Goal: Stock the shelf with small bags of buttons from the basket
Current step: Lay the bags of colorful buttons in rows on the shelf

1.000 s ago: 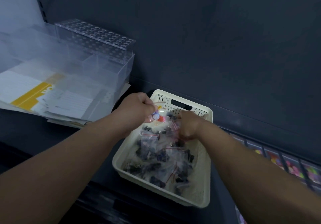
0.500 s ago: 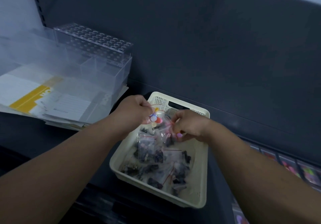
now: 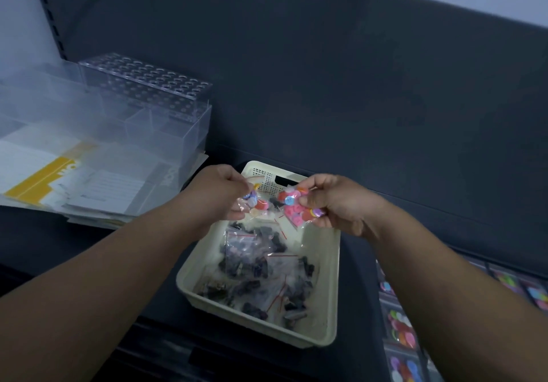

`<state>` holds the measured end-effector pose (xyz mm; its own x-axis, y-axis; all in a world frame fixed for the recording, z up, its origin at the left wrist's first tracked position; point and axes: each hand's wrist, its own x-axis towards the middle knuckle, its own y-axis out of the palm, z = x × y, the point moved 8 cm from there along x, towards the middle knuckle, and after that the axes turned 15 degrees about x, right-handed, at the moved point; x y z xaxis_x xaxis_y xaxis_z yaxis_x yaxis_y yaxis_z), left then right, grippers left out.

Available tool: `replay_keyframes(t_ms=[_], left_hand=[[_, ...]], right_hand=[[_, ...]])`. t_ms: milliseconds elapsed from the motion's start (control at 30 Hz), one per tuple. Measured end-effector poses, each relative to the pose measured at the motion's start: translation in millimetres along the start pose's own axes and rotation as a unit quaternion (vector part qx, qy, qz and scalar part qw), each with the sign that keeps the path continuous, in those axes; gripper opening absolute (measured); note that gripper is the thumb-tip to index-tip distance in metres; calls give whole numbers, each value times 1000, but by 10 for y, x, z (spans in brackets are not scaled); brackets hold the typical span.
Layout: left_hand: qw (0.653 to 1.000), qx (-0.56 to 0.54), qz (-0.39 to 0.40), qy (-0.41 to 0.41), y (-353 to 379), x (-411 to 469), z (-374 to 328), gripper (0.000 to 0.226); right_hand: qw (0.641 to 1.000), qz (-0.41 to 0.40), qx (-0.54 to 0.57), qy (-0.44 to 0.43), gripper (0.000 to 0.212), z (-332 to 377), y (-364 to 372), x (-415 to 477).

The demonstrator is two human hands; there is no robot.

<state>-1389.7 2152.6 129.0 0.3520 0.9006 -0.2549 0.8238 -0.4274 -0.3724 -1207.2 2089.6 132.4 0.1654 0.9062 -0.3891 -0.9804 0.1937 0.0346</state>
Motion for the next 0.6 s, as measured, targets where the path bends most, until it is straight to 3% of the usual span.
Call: replay_keyframes(t_ms=[333,600], left_hand=[[994,-39,100,-8,689,-327,-366,11],[999,-14,30,-10,877,-478,-461,8]], right_hand=[[997,28,61,-36,22,36,-154,-478],[993,5,108,-48,23,-62,-614,-679]])
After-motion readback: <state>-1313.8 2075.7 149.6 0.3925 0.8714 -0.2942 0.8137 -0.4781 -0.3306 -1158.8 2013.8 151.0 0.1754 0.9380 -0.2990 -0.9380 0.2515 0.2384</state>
